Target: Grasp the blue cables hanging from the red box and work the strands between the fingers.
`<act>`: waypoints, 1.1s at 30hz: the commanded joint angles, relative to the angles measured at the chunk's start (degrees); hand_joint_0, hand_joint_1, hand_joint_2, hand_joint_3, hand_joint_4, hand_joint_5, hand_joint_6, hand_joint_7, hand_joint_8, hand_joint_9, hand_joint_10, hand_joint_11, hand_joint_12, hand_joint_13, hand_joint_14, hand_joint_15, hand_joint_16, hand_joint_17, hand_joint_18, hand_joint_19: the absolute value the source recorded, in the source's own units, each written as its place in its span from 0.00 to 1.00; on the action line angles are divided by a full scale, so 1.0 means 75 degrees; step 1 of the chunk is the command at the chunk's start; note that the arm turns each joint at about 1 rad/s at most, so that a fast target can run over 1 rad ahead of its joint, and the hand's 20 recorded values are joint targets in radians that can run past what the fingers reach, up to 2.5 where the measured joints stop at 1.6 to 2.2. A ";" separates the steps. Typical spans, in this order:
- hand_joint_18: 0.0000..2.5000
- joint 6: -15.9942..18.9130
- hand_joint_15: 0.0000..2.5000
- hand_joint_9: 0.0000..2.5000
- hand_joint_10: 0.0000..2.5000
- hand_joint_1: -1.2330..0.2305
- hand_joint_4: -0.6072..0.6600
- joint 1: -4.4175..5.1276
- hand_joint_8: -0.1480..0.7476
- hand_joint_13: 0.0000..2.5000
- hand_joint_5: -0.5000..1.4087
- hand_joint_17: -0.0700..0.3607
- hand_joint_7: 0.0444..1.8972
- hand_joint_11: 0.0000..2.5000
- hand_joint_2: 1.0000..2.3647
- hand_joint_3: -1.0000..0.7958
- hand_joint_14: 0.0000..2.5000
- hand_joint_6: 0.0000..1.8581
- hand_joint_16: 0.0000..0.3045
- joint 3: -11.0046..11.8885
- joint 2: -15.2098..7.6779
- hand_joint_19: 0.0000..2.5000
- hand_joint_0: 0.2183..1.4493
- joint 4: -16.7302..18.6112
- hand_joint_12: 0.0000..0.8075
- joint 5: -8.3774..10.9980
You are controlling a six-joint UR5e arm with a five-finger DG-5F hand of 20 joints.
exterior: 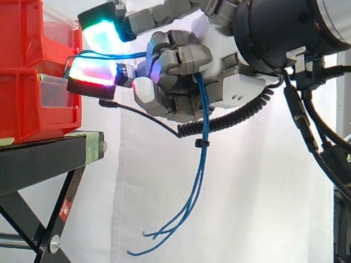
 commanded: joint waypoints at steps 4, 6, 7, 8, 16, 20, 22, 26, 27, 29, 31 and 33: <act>1.00 0.0731 0.65 0.78 1.00 0.40 0.67 0.0053 0.75 0.79 0.56 0.59 0.65 1.00 0.01 0.65 1.00 0.01 0.81 -0.0004 0.0009 0.23 0.78 -0.0661 0.77 0.0021; 1.00 0.0883 0.65 0.78 1.00 0.40 0.65 0.0053 0.75 0.79 0.58 0.59 0.67 1.00 0.01 0.65 1.00 0.01 0.81 0.0008 -0.0003 0.23 0.83 -0.0813 0.77 0.0010; 1.00 0.1035 0.65 0.78 1.00 0.40 0.65 0.0053 0.75 0.79 0.59 0.59 0.67 1.00 0.01 0.63 1.00 0.01 0.81 -0.0004 0.0009 0.23 0.81 -0.0942 0.77 0.0010; 1.00 0.1082 0.65 0.78 1.00 0.38 0.67 0.0053 0.75 0.79 0.59 0.59 0.67 1.00 0.00 0.60 1.00 0.01 0.81 -0.0004 -0.0003 0.23 0.75 -0.0977 0.77 0.0010; 1.00 0.1141 0.65 0.78 1.00 0.40 0.65 0.0053 0.75 0.79 0.56 0.59 0.66 1.00 0.00 0.66 1.00 0.01 0.81 -0.0004 -0.0003 0.23 0.82 -0.1024 0.77 0.0010; 1.00 0.1176 0.65 0.78 1.00 0.36 0.71 0.0041 0.75 0.79 0.57 0.59 0.63 1.00 0.00 0.54 1.00 0.01 0.81 -0.0004 -0.0003 0.23 0.68 -0.1036 0.77 0.0010; 1.00 0.1176 0.65 0.78 1.00 0.40 0.77 0.0053 0.75 0.79 0.53 0.59 0.58 1.00 0.01 0.36 1.00 0.01 0.81 -0.0004 0.0009 0.23 0.51 -0.1048 0.77 0.0010; 1.00 0.1188 0.65 0.78 1.00 0.40 0.71 0.0041 0.75 0.79 0.50 0.59 0.58 1.00 0.01 0.46 1.00 0.01 0.81 -0.0004 -0.0003 0.23 0.71 -0.1048 0.77 0.0010; 1.00 0.1188 0.65 0.78 1.00 0.41 0.70 0.0041 0.75 0.79 0.51 0.59 0.59 1.00 0.01 0.52 1.00 0.01 0.81 -0.0004 -0.0003 0.23 0.75 -0.1048 0.77 0.0010; 1.00 0.1211 0.65 0.78 1.00 0.41 0.65 0.0053 0.75 0.79 0.55 0.59 0.66 1.00 0.01 0.63 1.00 0.01 0.81 -0.0004 0.0009 0.23 0.82 -0.1048 0.77 0.0010; 1.00 0.1234 0.65 0.78 1.00 0.41 0.65 0.0041 0.75 0.79 0.57 0.59 0.68 1.00 0.01 0.63 1.00 0.01 0.81 -0.0004 0.0009 0.23 0.82 -0.1048 0.77 0.0010; 1.00 0.1234 0.65 0.78 1.00 0.38 0.65 0.0041 0.75 0.79 0.58 0.59 0.68 1.00 0.00 0.63 1.00 0.01 0.81 -0.0004 0.0009 0.23 0.76 -0.1059 0.77 0.0010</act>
